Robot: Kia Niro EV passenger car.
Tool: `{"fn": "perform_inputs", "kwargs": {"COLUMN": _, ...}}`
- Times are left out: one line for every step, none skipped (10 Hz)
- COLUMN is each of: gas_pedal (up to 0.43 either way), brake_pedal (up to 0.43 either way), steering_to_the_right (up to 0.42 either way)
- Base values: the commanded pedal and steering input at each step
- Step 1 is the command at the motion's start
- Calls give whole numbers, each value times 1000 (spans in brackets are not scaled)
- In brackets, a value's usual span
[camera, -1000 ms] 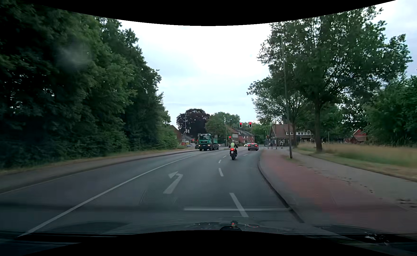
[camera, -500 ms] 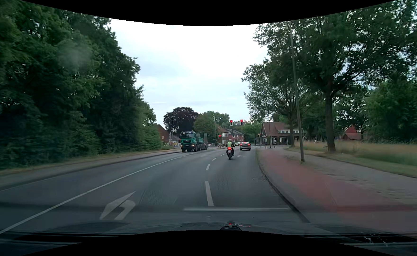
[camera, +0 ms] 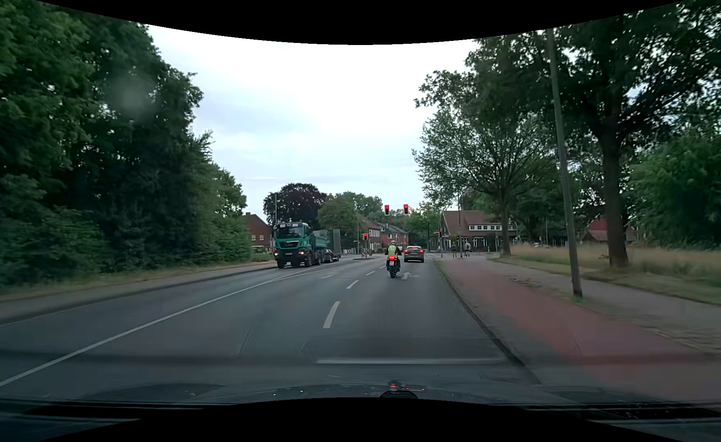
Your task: Follow the waypoints while adhering to traffic rules and regulations
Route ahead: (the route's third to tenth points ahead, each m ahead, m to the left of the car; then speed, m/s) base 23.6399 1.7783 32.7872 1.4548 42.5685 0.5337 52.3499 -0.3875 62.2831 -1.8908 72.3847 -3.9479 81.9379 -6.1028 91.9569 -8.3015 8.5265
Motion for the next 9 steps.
{"fn": "perform_inputs", "kwargs": {"gas_pedal": 0, "brake_pedal": 201, "steering_to_the_right": 38}}
{"fn": "perform_inputs", "kwargs": {"gas_pedal": 0, "brake_pedal": 207, "steering_to_the_right": 39}}
{"fn": "perform_inputs", "kwargs": {"gas_pedal": 0, "brake_pedal": 207, "steering_to_the_right": 39}}
{"fn": "perform_inputs", "kwargs": {"gas_pedal": 0, "brake_pedal": 213, "steering_to_the_right": 40}}
{"fn": "perform_inputs", "kwargs": {"gas_pedal": 0, "brake_pedal": 226, "steering_to_the_right": 40}}
{"fn": "perform_inputs", "kwargs": {"gas_pedal": 0, "brake_pedal": 232, "steering_to_the_right": 40}}
{"fn": "perform_inputs", "kwargs": {"gas_pedal": 0, "brake_pedal": 238, "steering_to_the_right": 40}}
{"fn": "perform_inputs", "kwargs": {"gas_pedal": 0, "brake_pedal": 244, "steering_to_the_right": 41}}
{"fn": "perform_inputs", "kwargs": {"gas_pedal": 0, "brake_pedal": 244, "steering_to_the_right": 42}}
